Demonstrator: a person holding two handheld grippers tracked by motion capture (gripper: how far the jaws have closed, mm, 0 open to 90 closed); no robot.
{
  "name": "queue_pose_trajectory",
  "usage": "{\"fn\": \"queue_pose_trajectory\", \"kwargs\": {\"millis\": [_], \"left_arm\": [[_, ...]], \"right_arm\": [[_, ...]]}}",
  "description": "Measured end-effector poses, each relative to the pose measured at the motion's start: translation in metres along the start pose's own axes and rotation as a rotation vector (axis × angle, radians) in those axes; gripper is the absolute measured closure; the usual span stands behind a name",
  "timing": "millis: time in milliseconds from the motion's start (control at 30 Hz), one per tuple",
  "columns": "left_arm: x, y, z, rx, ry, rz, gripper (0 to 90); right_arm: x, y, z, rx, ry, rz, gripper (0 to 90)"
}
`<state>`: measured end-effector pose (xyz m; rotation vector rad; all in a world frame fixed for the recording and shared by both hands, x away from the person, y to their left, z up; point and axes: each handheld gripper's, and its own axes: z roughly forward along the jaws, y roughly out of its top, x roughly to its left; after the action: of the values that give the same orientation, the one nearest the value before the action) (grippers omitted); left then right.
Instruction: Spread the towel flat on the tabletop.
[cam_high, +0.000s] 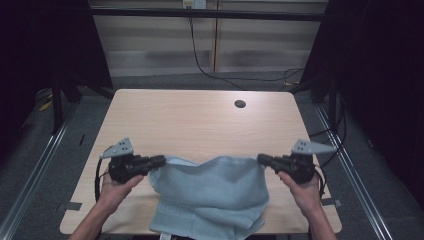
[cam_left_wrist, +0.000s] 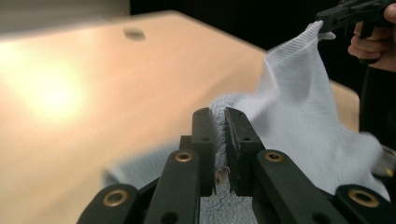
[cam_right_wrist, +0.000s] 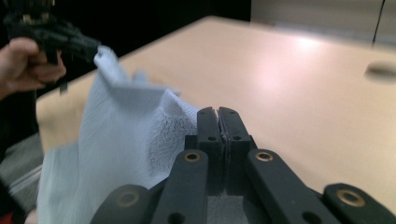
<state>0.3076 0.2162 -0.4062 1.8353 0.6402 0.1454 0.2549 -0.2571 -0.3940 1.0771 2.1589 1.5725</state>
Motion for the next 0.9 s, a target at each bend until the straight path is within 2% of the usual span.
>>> {"fn": "queue_pose_trajectory", "kwargs": {"millis": [33, 67, 100, 133, 167, 200, 233, 267, 300, 333, 367, 400, 467, 600, 633, 667, 700, 733, 767, 800, 833, 867, 900], "left_arm": [[0.002, 0.010, -0.002, -0.017, 0.009, 0.006, 83.3], [0.005, 0.019, -0.004, -0.034, 0.016, 0.009, 83.3], [0.008, 0.029, -0.005, -0.050, 0.024, 0.010, 83.3], [0.015, 0.048, -0.008, -0.088, 0.047, 0.009, 83.3], [0.019, 0.056, -0.009, -0.106, 0.056, 0.006, 83.3], [0.019, 0.056, -0.009, -0.106, 0.056, 0.006, 83.3], [0.023, 0.065, -0.010, -0.117, 0.067, 0.009, 83.3], [0.033, 0.082, -0.008, -0.140, 0.090, -0.005, 83.3], [0.037, 0.087, -0.007, -0.149, 0.099, -0.012, 83.3], [0.037, 0.087, -0.007, -0.149, 0.099, -0.012, 83.3], [0.043, 0.094, -0.006, -0.151, 0.107, -0.024, 83.3], [0.055, 0.107, -0.003, -0.167, 0.126, -0.041, 83.3], [0.068, 0.123, -0.002, -0.178, 0.150, -0.050, 83.2], [0.083, 0.146, 0.008, -0.210, 0.200, -0.068, 83.1], [0.089, 0.150, 0.014, -0.197, 0.221, -0.075, 82.0], [0.095, 0.149, 0.021, -0.179, 0.239, -0.101, 79.9], [0.100, 0.147, 0.026, -0.159, 0.254, -0.115, 74.4], [0.100, 0.147, 0.026, -0.159, 0.254, -0.115, 67.6], [0.113, 0.135, 0.036, -0.126, 0.303, -0.169, 66.2], [0.113, 0.135, 0.036, -0.126, 0.303, -0.169, 65.5], [0.120, 0.125, 0.040, -0.110, 0.294, -0.200, 65.5], [0.123, 0.111, 0.043, -0.081, 0.305, -0.205, 61.7], [0.123, 0.104, 0.044, -0.068, 0.288, -0.202, 61.7]], "right_arm": [[-0.005, 0.023, 0.000, -0.047, -0.015, -0.020, 88.6], [-0.005, 0.023, 0.000, -0.047, -0.015, -0.020, 88.6], [-0.008, 0.034, 0.001, -0.067, -0.020, -0.026, 88.6], [-0.014, 0.056, 0.001, -0.104, -0.038, -0.039, 88.6], [-0.017, 0.066, 0.002, -0.116, -0.045, -0.043, 88.5], [-0.017, 0.066, 0.002, -0.116, -0.045, -0.043, 88.5], [-0.021, 0.076, 0.003, -0.127, -0.057, -0.048, 88.5], [-0.027, 0.095, 0.006, -0.145, -0.071, -0.058, 88.5], [-0.032, 0.105, 0.009, -0.153, -0.089, -0.057, 88.6], [-0.032, 0.105, 0.009, -0.153, -0.089, -0.057, 88.6], [-0.035, 0.111, 0.010, -0.156, -0.095, -0.059, 88.6], [-0.044, 0.125, 0.015, -0.162, -0.123, -0.060, 88.6], [-0.055, 0.137, 0.019, -0.171, -0.143, -0.053, 88.5], [-0.073, 0.162, 0.034, -0.172, -0.189, -0.059, 88.5], [-0.078, 0.167, 0.040, -0.165, -0.211, -0.061, 88.4], [-0.085, 0.169, 0.050, -0.157, -0.219, -0.053, 87.8], [-0.091, 0.168, 0.059, -0.132, -0.226, -0.050, 85.5], [-0.091, 0.168, 0.059, -0.132, -0.226, -0.050, 85.5], [-0.101, 0.161, 0.075, -0.078, -0.264, -0.005, 72.5], [-0.101, 0.161, 0.075, -0.078, -0.264, -0.005, 72.5], [-0.106, 0.154, 0.084, -0.037, -0.273, 0.009, 72.0], [-0.108, 0.138, 0.096, -0.005, -0.271, 0.019, 70.1], [-0.108, 0.131, 0.100, 0.002, -0.256, 0.020, 69.9]]}}
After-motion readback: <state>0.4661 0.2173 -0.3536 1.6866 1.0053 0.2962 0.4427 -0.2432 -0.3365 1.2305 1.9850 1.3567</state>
